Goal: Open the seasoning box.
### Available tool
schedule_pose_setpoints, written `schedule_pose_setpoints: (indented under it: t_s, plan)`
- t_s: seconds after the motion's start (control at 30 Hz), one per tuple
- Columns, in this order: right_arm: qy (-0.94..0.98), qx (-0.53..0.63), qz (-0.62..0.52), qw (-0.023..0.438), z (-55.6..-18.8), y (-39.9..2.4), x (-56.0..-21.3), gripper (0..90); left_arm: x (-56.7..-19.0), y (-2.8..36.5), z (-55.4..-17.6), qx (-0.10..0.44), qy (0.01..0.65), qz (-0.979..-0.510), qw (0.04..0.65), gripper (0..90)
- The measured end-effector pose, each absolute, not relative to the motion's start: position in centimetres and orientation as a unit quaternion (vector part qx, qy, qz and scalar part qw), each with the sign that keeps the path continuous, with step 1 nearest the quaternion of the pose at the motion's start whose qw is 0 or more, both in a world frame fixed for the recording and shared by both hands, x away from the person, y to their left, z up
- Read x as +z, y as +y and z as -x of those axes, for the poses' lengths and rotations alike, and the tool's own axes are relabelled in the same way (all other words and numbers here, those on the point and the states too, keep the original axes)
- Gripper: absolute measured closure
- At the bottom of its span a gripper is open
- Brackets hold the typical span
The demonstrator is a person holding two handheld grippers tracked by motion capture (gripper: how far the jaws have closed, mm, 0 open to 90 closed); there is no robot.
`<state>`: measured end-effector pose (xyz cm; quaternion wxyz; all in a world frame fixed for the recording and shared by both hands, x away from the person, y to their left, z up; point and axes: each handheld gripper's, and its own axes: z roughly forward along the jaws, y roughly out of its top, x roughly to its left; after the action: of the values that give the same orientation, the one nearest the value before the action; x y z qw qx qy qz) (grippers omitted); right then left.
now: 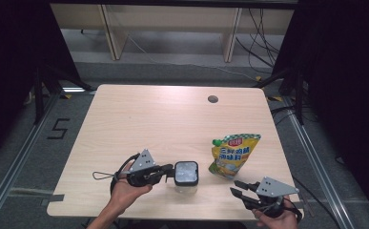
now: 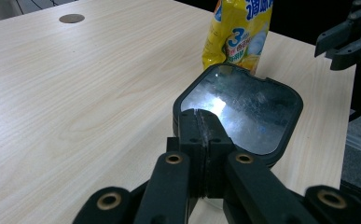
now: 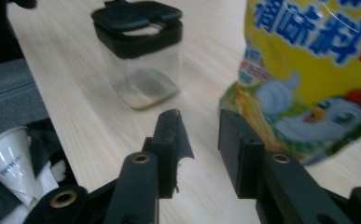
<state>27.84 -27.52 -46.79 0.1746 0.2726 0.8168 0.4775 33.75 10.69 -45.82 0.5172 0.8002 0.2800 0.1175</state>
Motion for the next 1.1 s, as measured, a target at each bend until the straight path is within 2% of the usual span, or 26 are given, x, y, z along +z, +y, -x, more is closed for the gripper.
schedule_pose_setpoints:
  t_s: [0.53,1.0,1.1]
  plan:
    - [0.828,0.497,-0.214,0.145,-30.0,-22.0,-46.4,83.5,-46.1,11.0,-33.8,0.115,0.280,-0.796,0.524,88.5]
    - [0.832,0.499,-0.197,0.141,-31.5,-18.8,-45.9,86.3,-46.2,11.0,-33.8,0.111,0.281,-0.793,0.529,88.1]
    - [0.833,0.500,-0.188,0.144,-31.7,-18.2,-45.5,86.5,-46.2,11.1,-33.8,0.108,0.288,-0.793,0.525,85.0]
